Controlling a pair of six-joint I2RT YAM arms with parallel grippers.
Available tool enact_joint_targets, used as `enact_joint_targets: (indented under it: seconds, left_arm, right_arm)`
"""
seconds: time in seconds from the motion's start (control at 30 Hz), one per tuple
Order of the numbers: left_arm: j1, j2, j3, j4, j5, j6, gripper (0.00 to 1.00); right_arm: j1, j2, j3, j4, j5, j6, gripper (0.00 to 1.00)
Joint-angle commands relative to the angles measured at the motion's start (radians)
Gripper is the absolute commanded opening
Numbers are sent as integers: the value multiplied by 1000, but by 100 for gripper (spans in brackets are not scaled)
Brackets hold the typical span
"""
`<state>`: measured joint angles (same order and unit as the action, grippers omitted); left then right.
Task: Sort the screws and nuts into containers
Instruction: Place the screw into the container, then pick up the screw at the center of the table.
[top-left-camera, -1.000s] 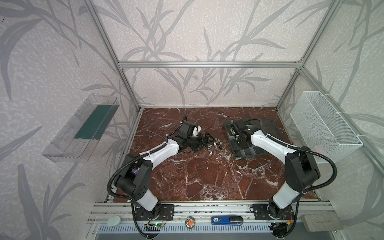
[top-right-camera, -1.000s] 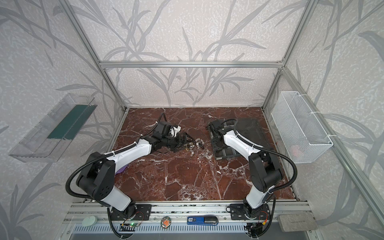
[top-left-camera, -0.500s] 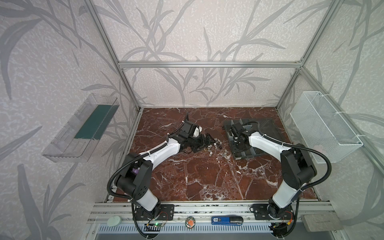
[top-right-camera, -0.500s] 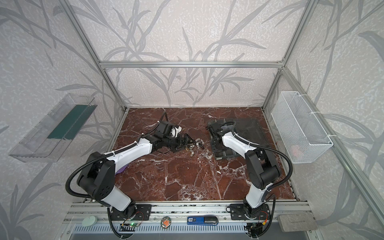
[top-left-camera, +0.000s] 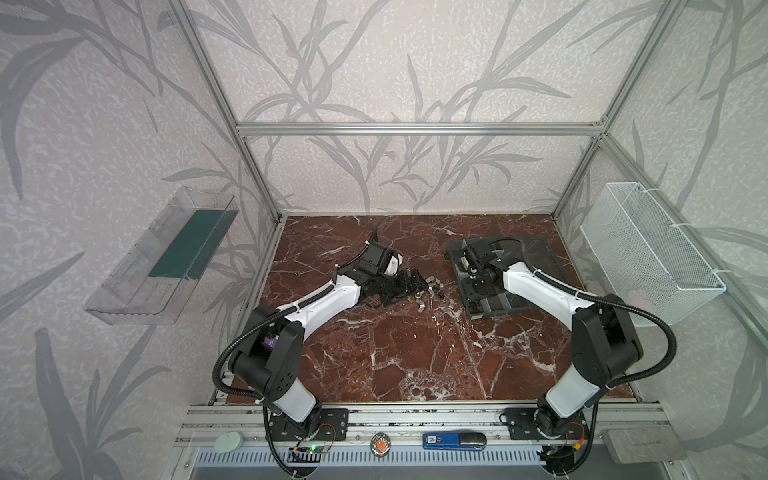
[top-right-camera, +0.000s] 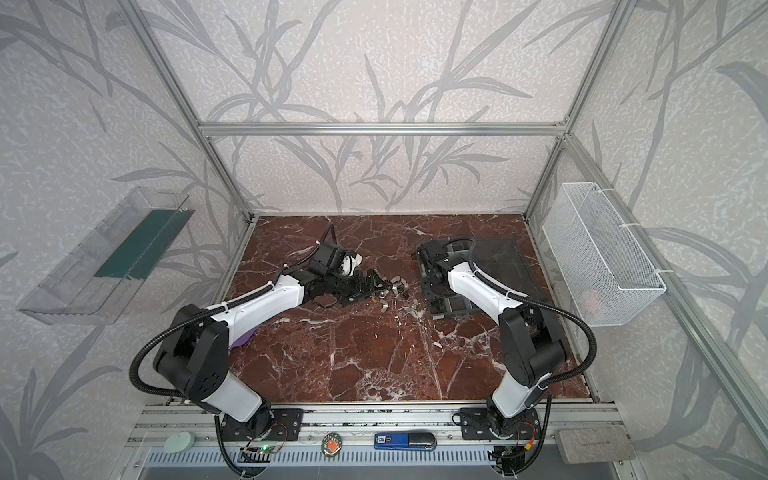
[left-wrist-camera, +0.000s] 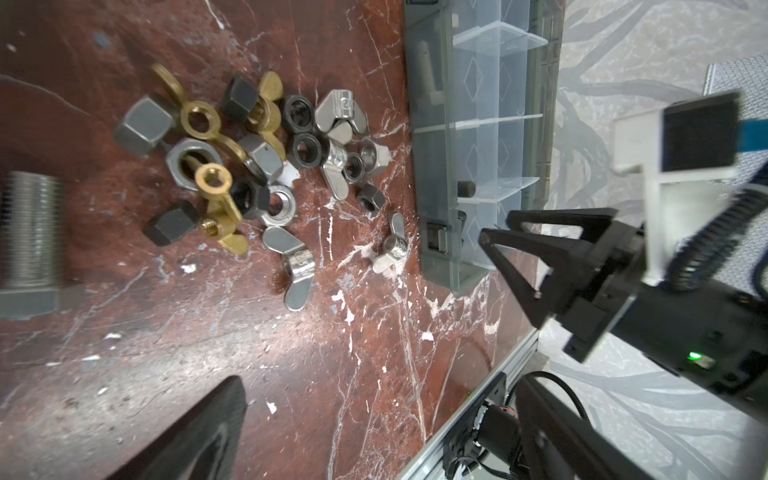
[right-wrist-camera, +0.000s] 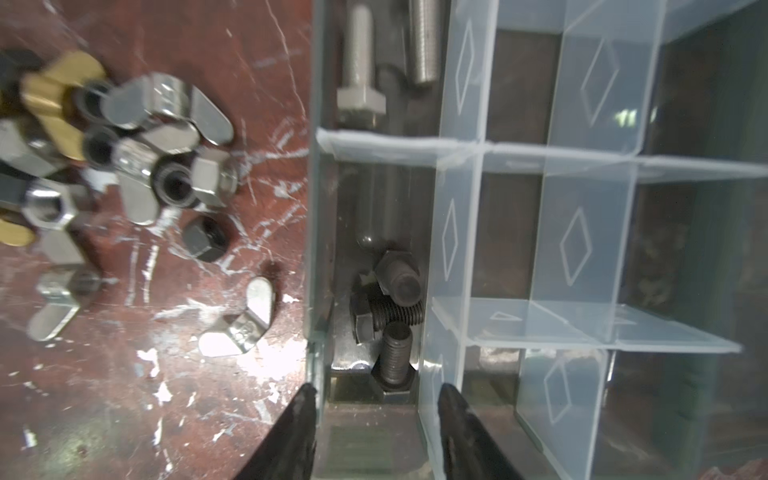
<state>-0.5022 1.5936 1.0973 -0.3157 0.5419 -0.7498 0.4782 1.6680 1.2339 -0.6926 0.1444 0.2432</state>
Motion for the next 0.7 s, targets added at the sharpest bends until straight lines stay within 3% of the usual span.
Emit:
enact_joint_targets:
  seconds: [0.0,0.2,0.37,0.43,0.57,0.67]
  left_arm:
    - [21,-58,37,-122,-109,61,99]
    - [66,-164,-31,-162,-267,72,99]
    - [163,-225,-140,-97,-142,62,99]
    - [212,-204,-160,-92,-97,62,99]
    - [229,-105,-88,-210,-185,141,99]
    - [228,-15,-19,-262,-184,169,85]
  right_arm:
    - [39,-46,57,-22,-26,9,56]
    - [121,-5,133,9,-63,49,59]
    - [185,88,221,18,-83,68,60]
    - [199,113,240,32,-109,84,60]
    - [224,139,255,58,-139,103,60]
    - [236,138,247,68,-149,112,60]
